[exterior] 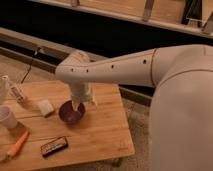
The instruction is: Move the arm in a circular motion
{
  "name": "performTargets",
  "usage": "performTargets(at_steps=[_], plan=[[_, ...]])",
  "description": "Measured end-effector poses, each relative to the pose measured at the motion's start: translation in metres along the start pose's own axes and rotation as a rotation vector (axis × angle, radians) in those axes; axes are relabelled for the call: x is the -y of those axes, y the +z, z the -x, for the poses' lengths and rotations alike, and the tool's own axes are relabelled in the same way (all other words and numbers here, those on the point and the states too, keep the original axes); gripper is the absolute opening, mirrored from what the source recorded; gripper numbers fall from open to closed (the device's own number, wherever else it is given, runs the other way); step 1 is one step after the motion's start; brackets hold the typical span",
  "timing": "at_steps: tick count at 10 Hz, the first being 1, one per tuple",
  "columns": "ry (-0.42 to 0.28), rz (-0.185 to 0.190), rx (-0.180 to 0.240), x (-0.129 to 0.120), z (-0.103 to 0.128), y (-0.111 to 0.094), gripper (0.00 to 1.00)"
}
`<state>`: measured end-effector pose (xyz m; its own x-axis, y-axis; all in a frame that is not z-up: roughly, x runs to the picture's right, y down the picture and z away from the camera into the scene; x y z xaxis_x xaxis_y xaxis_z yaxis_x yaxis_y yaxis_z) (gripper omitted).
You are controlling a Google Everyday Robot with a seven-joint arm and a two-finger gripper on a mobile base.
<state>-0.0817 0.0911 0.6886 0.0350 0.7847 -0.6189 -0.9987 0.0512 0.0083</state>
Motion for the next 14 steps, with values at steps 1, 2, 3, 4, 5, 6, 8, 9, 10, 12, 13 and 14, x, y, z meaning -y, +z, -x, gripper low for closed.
performTargets(at_steps=[1,2,3,4,5,6,8,9,10,12,13,14], plan=[[0.028,-0.008,0.000,0.011,-0.003,-0.001,0.65],[0.061,-0.017,0.002,0.024,-0.005,-0.001,0.65],[0.098,-0.016,0.007,0.038,-0.005,-0.001,0.65],[0.147,-0.004,0.016,0.055,-0.004,0.002,0.65],[0.186,0.005,0.025,0.070,-0.001,0.004,0.65],[0.226,0.015,0.045,0.090,0.005,0.008,0.65],[0.269,0.010,0.097,0.126,0.025,0.015,0.65],[0.275,-0.003,0.120,0.139,0.039,0.016,0.65],[0.267,-0.013,0.139,0.146,0.056,0.015,0.65],[0.216,-0.049,0.165,0.141,0.099,0.012,0.65],[0.181,-0.075,0.175,0.132,0.126,0.011,0.65],[0.149,-0.098,0.183,0.122,0.153,0.009,0.65]])
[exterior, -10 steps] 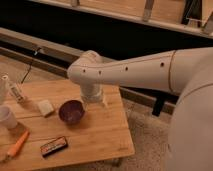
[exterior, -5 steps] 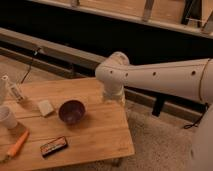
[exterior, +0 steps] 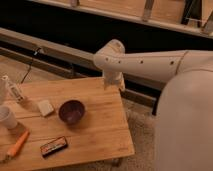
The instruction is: Move the arm in a circular motion
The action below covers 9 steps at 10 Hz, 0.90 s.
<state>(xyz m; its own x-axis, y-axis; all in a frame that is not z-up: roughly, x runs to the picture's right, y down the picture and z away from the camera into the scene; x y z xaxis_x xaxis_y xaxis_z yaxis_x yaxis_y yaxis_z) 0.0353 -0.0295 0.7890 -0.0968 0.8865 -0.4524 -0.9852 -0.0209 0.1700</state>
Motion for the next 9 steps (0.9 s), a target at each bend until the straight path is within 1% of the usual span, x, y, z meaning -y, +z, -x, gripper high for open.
performTargets(at_steps=[1,2,3,4,5,6,7,8,9], plan=[[-0.021,-0.012,0.006,-0.010,0.016,0.001,0.65],[-0.053,-0.030,0.020,-0.024,0.041,0.001,0.65],[-0.073,-0.040,0.029,-0.033,0.055,0.000,0.65],[-0.105,-0.053,0.041,-0.048,0.073,0.000,0.65],[-0.154,-0.062,0.050,-0.071,0.088,0.001,0.65],[-0.197,-0.063,0.055,-0.092,0.097,0.002,0.65],[-0.243,-0.056,0.058,-0.115,0.100,0.004,0.65],[-0.305,-0.045,0.060,-0.145,0.101,0.005,0.65],[-0.414,-0.021,0.061,-0.194,0.094,0.007,0.65]])
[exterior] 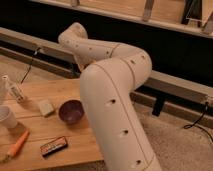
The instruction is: Move the arm in a circular motion
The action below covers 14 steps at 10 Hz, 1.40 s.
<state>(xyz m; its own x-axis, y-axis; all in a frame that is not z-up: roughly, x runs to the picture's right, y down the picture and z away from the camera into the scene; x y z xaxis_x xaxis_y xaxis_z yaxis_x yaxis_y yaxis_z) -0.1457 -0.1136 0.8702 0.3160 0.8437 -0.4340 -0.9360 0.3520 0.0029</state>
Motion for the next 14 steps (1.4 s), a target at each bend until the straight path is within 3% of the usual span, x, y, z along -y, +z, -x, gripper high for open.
performTargets(at_steps=[2,4,6,8,10,14], plan=[[-0.137,0.054,0.012,-0.060,0.007,-0.010,0.65],[-0.327,0.149,0.035,-0.130,0.001,-0.041,0.65],[-0.458,0.222,0.043,-0.166,-0.020,-0.070,0.65],[-0.617,0.314,0.026,-0.194,-0.069,-0.108,0.65],[-0.732,0.371,-0.048,-0.200,-0.138,-0.125,0.65],[-0.813,0.419,-0.195,-0.199,-0.240,-0.119,0.65]])
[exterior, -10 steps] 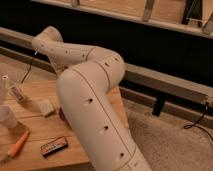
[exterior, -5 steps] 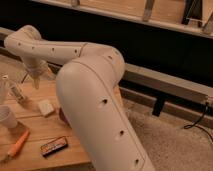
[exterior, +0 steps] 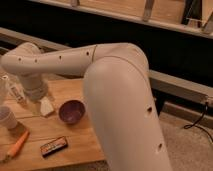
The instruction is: Move the arm in a circular motion
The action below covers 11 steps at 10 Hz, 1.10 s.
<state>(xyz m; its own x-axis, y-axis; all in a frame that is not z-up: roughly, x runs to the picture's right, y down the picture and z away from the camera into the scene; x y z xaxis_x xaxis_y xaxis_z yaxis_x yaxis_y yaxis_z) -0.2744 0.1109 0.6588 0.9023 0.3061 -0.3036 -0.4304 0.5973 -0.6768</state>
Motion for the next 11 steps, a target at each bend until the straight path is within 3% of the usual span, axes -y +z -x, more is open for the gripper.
performTargets(at_steps=[2,3,5,8,10,11], plan=[[0.027,0.046,-0.034,-0.014,-0.023,0.011,0.65],[0.083,0.074,-0.049,-0.015,-0.044,0.013,0.65],[0.190,0.084,-0.069,-0.008,-0.080,0.011,0.65],[0.380,0.057,-0.073,0.008,-0.136,0.006,0.65],[0.527,0.007,-0.060,0.030,-0.170,0.007,0.65],[0.623,-0.036,-0.053,0.052,-0.192,0.008,0.65]])
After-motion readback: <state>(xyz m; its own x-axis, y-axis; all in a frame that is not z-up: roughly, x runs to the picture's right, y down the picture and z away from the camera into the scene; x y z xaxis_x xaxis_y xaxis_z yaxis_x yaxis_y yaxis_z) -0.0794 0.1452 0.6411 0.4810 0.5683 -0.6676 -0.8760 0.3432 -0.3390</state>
